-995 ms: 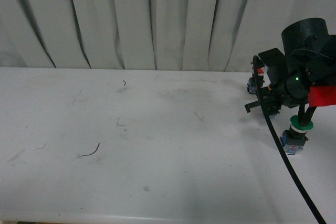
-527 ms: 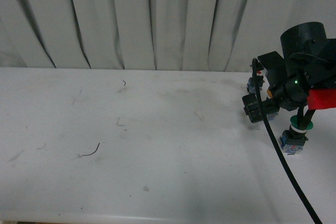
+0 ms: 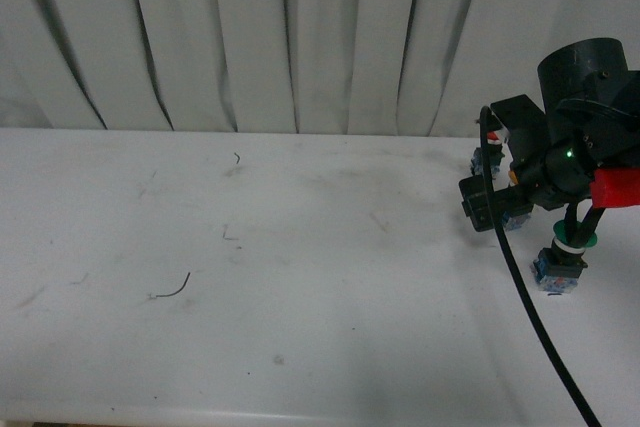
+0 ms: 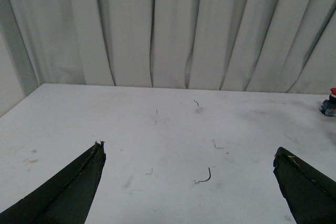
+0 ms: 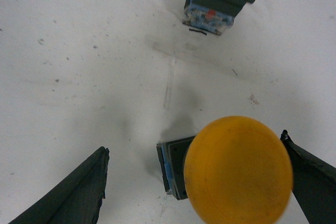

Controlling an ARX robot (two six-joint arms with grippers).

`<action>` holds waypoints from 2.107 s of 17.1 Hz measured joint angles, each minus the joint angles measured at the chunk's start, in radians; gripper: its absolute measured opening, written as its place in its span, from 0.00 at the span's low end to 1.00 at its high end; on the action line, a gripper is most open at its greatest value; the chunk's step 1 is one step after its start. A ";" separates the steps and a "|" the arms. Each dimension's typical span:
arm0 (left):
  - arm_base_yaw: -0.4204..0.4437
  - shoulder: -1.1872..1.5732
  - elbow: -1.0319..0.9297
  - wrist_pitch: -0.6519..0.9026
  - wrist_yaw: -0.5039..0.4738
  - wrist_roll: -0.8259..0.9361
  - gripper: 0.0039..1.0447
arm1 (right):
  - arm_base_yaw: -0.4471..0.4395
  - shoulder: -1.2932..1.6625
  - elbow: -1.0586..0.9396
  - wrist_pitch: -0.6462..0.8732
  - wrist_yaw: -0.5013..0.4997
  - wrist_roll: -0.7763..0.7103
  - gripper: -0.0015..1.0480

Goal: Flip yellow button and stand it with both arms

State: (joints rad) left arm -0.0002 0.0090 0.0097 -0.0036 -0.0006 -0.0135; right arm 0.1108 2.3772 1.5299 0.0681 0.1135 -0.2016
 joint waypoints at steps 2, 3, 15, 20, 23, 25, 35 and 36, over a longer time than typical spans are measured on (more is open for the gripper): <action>0.000 0.000 0.000 0.000 0.000 0.000 0.94 | -0.011 -0.066 -0.056 0.047 -0.043 0.000 0.93; 0.000 0.000 0.000 0.000 0.000 0.000 0.94 | -0.024 -0.114 -0.092 0.069 -0.075 0.007 0.93; 0.000 0.000 0.000 0.000 0.000 0.000 0.94 | -0.104 -1.824 -1.273 0.277 -0.128 0.187 0.02; 0.000 0.000 0.000 0.000 0.000 0.000 0.94 | -0.112 -1.849 -1.342 0.261 -0.114 0.190 0.02; 0.000 0.000 0.000 0.000 0.000 0.000 0.94 | -0.111 -1.872 -1.378 0.256 -0.114 0.191 0.02; 0.000 0.000 0.000 0.000 0.000 0.000 0.94 | -0.111 -1.902 -1.389 0.257 -0.114 0.191 0.02; 0.000 0.000 0.000 0.000 0.000 0.000 0.94 | -0.111 -2.122 -1.492 0.147 -0.114 0.191 0.02; 0.000 0.000 0.000 0.000 0.000 0.000 0.94 | -0.111 -2.140 -1.512 0.176 -0.114 0.192 0.02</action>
State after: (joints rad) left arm -0.0002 0.0090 0.0097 -0.0036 -0.0006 -0.0135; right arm -0.0002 0.2367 0.0181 0.2440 -0.0002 -0.0101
